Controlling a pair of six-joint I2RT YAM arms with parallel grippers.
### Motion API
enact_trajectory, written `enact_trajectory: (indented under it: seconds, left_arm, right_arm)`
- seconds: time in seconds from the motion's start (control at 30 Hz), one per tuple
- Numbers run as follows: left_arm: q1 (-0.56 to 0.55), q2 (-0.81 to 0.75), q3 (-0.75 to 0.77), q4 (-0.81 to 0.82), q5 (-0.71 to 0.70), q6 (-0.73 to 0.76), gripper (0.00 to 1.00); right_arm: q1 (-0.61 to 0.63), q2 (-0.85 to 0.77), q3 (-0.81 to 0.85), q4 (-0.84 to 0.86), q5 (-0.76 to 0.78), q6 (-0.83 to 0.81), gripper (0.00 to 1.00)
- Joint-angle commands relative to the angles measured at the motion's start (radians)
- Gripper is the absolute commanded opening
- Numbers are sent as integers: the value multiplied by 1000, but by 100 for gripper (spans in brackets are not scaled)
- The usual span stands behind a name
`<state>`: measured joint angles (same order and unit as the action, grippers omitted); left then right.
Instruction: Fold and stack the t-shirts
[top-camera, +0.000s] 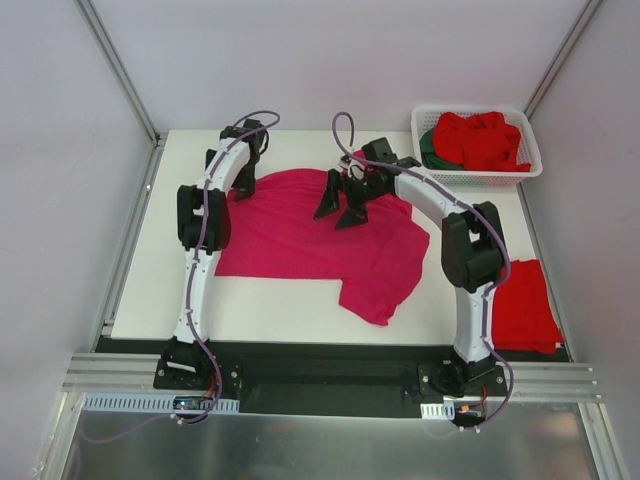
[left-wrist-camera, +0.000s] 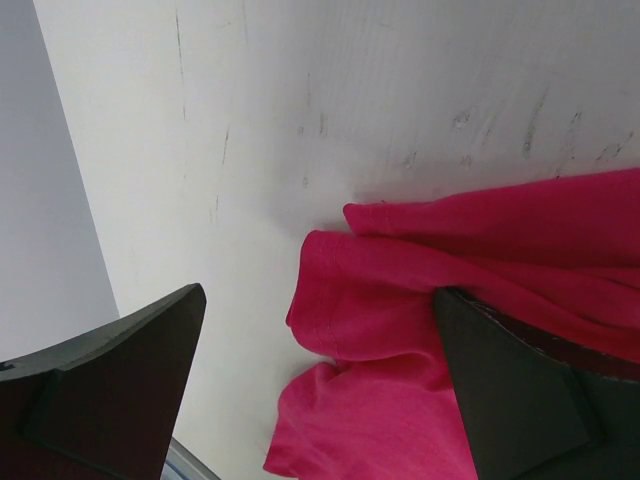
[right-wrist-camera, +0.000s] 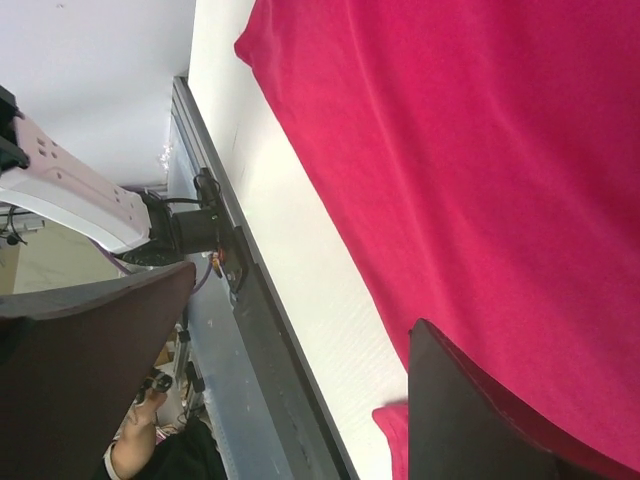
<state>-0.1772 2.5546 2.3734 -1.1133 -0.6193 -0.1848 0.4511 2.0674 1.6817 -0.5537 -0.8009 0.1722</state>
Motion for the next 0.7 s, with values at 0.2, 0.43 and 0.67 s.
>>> enact_trajectory:
  seconds: [0.2,0.43,0.67]
  left_arm:
    - [-33,-235,-95,15,76,-8,99]
    - [-33,-270,-105,73,276,34,99]
    - [-34,-163,-26,109,395,54,99]
  right_arm:
    - [145,-53,-31,-75,346,-203,96]
    - [330,-110,-72,-112,778,-339,96]
    - [437,-182,-134,-31,957,-372,96]
